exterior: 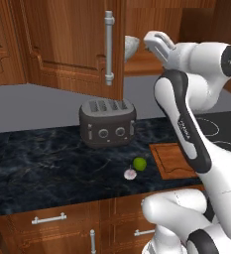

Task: Open the cabinet. Place the bowl and condiment on the counter. Then place the lime and garlic on the cutting board.

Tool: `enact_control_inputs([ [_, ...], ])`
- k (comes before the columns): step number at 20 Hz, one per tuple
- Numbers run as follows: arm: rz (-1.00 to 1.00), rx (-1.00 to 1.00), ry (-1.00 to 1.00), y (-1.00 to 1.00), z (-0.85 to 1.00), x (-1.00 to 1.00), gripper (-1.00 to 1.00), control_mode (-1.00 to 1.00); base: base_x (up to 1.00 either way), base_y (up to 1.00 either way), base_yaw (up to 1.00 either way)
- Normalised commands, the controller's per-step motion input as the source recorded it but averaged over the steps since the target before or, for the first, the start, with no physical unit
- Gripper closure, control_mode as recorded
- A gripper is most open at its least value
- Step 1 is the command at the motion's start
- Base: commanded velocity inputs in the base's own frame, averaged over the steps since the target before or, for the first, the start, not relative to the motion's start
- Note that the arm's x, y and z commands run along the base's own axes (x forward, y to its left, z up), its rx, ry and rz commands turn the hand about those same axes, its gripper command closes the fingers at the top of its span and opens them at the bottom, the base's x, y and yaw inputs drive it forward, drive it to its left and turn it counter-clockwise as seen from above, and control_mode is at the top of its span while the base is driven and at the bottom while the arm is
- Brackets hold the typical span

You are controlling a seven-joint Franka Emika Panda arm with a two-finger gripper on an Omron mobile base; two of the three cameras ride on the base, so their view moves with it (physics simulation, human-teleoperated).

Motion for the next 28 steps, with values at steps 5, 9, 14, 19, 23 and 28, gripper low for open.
enact_control_inputs([
  [5, 0.03, 0.04, 0.05, 0.05, -0.04, 0.52, -1.0, -1.0, 0.0, 0.0, 0.0],
  [9, 0.1, 0.08, 0.04, 0.0, -0.01, 0.52, -1.0, -1.0, 0.0, 0.0, 0.0],
  [14, 0.15, 0.1, 0.01, 0.04, -0.03, 0.47, -1.0, -1.0, 0.0, 0.0, 0.0],
  [19, 0.16, 0.09, 0.01, 0.07, -0.07, 0.43, -1.0, -1.0, 0.0, 0.0, 0.0],
  [23, 0.17, 0.09, 0.03, 0.06, -0.07, 0.37, -1.0, -1.0, 0.0, 0.0, 0.0],
  [28, 0.16, 0.06, 0.02, 0.13, -0.07, 0.34, -1.0, -1.0, 0.0, 0.0, 0.0],
])
